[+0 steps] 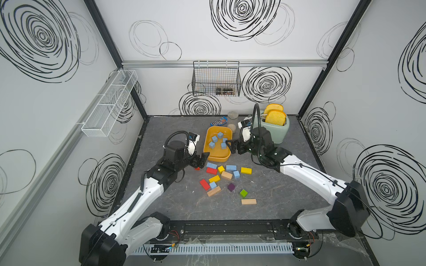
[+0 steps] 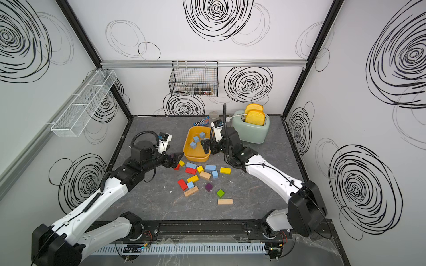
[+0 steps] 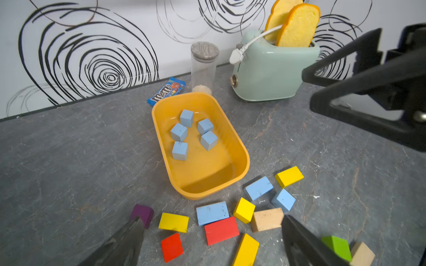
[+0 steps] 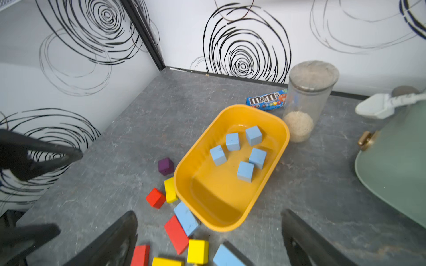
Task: Pick out the blue building blocks
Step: Place the building block in the storage box, then pick up the building block from the center of the board.
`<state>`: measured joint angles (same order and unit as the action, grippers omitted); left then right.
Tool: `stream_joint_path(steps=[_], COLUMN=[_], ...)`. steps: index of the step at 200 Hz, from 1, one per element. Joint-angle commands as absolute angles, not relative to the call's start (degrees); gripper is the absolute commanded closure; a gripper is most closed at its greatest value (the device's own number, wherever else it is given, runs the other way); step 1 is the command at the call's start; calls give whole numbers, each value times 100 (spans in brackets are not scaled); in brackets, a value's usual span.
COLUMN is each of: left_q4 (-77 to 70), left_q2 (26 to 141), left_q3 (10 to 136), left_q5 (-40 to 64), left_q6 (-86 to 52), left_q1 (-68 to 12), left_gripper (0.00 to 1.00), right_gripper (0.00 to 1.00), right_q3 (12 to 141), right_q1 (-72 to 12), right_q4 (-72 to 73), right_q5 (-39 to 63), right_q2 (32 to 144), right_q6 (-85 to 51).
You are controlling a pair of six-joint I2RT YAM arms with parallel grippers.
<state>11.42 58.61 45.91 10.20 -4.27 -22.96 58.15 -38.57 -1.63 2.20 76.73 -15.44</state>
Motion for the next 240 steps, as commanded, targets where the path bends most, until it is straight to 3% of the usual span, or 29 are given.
stream_joint_path(steps=[1, 105, 184, 240], left_q4=[1885, 3137, 2908, 2484], left_q2=[5879, 6499, 6765, 7222], left_q3=[4884, 4976, 4580, 4310], left_q5=[978, -306, -36, 204], left_q6=[-614, -2631, -3348, -3629], left_q1=[-2396, -3962, -4137, -4190], left_gripper=[4, 4, 0, 5], right_gripper=[2, 2, 2, 2], right_q3=[5393, 3700, 2575, 2001], right_q1=[-4008, -4597, -4702, -4711], right_q4=[-130, -716, -869, -717], right_q5=[6, 340, 807, 1114], right_q2=[7166, 5705, 4715, 4385], right_q6=[-1673, -2356, -2661, -2725])
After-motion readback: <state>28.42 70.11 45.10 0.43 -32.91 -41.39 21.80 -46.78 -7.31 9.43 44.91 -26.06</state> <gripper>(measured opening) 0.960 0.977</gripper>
